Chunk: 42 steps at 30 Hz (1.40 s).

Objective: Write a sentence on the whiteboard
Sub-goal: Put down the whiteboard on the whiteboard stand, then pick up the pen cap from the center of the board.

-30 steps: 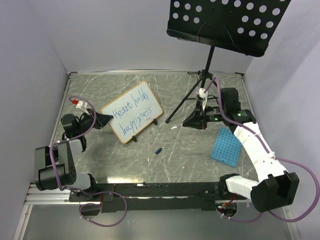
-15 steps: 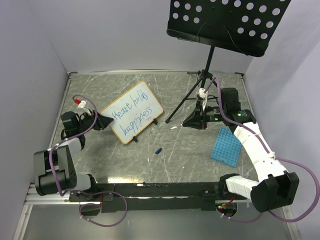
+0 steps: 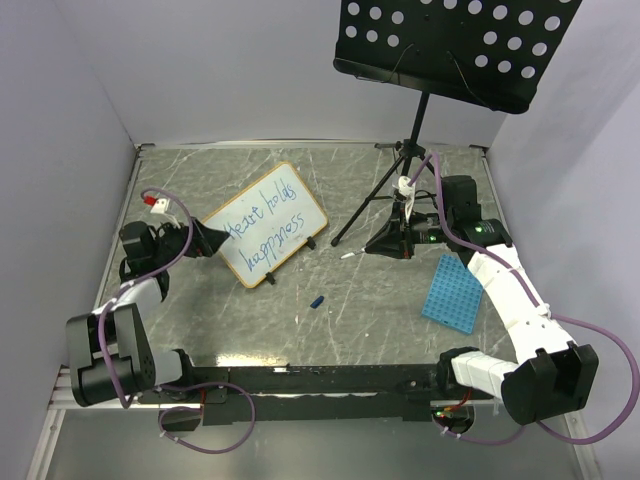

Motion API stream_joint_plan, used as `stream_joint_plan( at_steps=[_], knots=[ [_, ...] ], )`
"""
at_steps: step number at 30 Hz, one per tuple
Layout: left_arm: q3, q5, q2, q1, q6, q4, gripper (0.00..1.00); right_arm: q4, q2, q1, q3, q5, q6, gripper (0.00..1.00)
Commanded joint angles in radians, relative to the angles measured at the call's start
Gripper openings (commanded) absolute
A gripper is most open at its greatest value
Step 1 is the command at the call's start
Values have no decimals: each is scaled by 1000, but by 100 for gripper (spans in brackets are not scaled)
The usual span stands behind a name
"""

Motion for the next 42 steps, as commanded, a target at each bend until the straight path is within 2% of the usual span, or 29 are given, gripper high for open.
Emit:
stream_joint_plan(
  at_steps=[1,6,10,15,18,19,20,21,23,24,25,26,27,29,30,33,36,39,42],
  knots=[
    [47,-78,-57,5,16,-74,99,17,-21,7,10,-28,-18,0],
    [58,-143,-150,28,6,-166,97,16,-19,5,10,-25,-21,0],
    [73,-232,-309,70,-19,-270,97,14,-16,7,10,-22,-21,0],
    [94,-442,-486,98,-200,-420,97,13,-10,5,10,-15,-24,0],
    [142,-275,-506,97,-212,-484,97,8,-16,5,10,-2,-32,0],
    [157,-158,-492,91,-244,-494,97,10,-16,4,10,2,-36,0],
    [182,-137,-482,80,-243,-523,97,5,-17,4,10,5,-41,0],
    [255,-141,-466,16,-220,-671,97,5,-18,2,12,7,-44,0],
    [320,-277,-462,-114,-130,-782,97,-13,-13,-1,18,4,-61,0],
    [361,-333,-457,-281,-117,-837,97,-19,-8,-6,19,-5,-76,0],
    [378,-432,-443,-357,-119,-874,98,-26,-4,-9,22,-8,-82,0],
    [397,-471,-425,-427,-125,-908,99,-39,-2,-12,25,-11,-88,0],
    [420,-506,-379,-556,-139,-934,96,-43,2,-13,27,-16,-98,0],
    [431,-633,-327,-693,-181,-988,93,-47,4,-30,27,-16,-99,0],
    [438,-676,-266,-824,-197,-997,91,-47,7,-35,27,-16,-101,0],
    [451,-723,-110,-974,-247,-1011,81,-56,19,-59,28,-21,-105,0],
    [452,-735,36,-1052,-264,-969,80,-58,30,-72,27,-21,-110,0],
    [478,-740,170,-1083,-251,-922,72,-61,41,-76,28,-19,-113,0],
    [550,-782,306,-1115,-217,-945,67,-64,50,-78,27,-18,-119,0]
  ],
)
